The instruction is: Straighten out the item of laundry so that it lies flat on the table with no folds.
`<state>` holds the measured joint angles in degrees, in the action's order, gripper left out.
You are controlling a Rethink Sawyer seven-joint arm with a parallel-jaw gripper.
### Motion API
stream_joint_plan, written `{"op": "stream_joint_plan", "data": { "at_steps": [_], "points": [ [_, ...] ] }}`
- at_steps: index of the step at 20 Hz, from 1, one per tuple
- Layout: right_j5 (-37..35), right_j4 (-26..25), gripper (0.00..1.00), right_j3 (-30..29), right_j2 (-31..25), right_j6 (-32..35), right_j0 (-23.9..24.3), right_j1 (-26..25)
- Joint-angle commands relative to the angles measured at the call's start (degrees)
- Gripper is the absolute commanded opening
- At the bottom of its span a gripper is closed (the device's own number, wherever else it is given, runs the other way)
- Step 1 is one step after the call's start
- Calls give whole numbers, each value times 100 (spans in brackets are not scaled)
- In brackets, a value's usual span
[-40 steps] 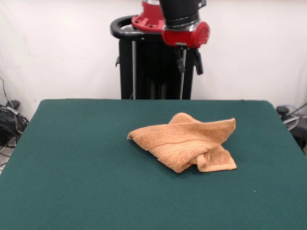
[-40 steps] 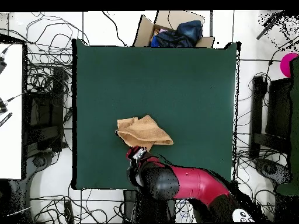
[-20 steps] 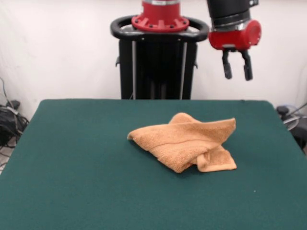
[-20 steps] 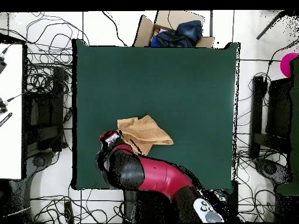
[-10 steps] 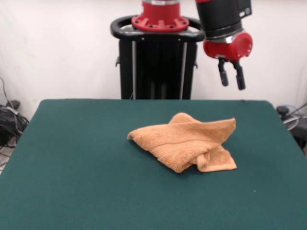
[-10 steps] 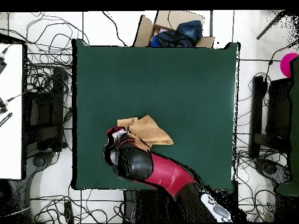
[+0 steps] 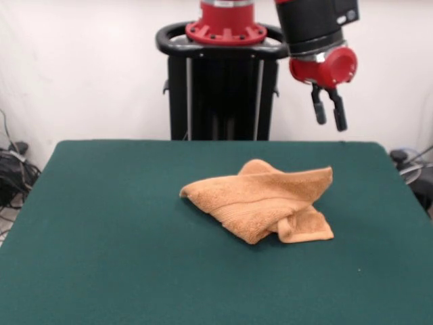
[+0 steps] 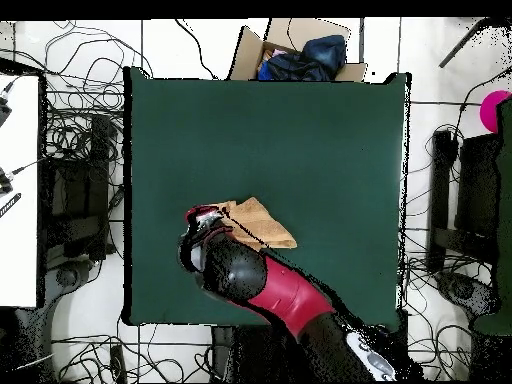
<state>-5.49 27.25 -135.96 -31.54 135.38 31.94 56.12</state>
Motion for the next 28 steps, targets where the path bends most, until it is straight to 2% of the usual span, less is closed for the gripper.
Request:
{"op": "stream_joint_plan", "data": {
  "at_steps": [1,3,4,5,7,10,13,14,18,21,25,27,28],
  "points": [
    [200,724,100,7,-690,2169,408,303],
    [-65,958,100,72,-515,2147,322,500],
    [-640,1117,100,442,610,2016,-390,511],
    [-735,1169,100,485,639,2062,-406,536],
    [-1320,1055,100,911,1179,2288,-723,510],
    [-1224,1124,100,1068,1179,2000,-724,392],
    [-1266,1129,100,1278,1349,1969,-870,259],
    [-1378,1063,100,1476,1568,2049,-1028,204],
    [-940,1280,100,1789,1783,1984,-1337,-266],
    [-486,1347,100,1556,1329,1744,-1017,-368],
    [219,991,100,1366,925,1598,-613,-622],
    [272,940,100,1363,1029,1573,-634,-692],
    [176,999,100,1433,1291,1538,-803,-745]
  ]
}}
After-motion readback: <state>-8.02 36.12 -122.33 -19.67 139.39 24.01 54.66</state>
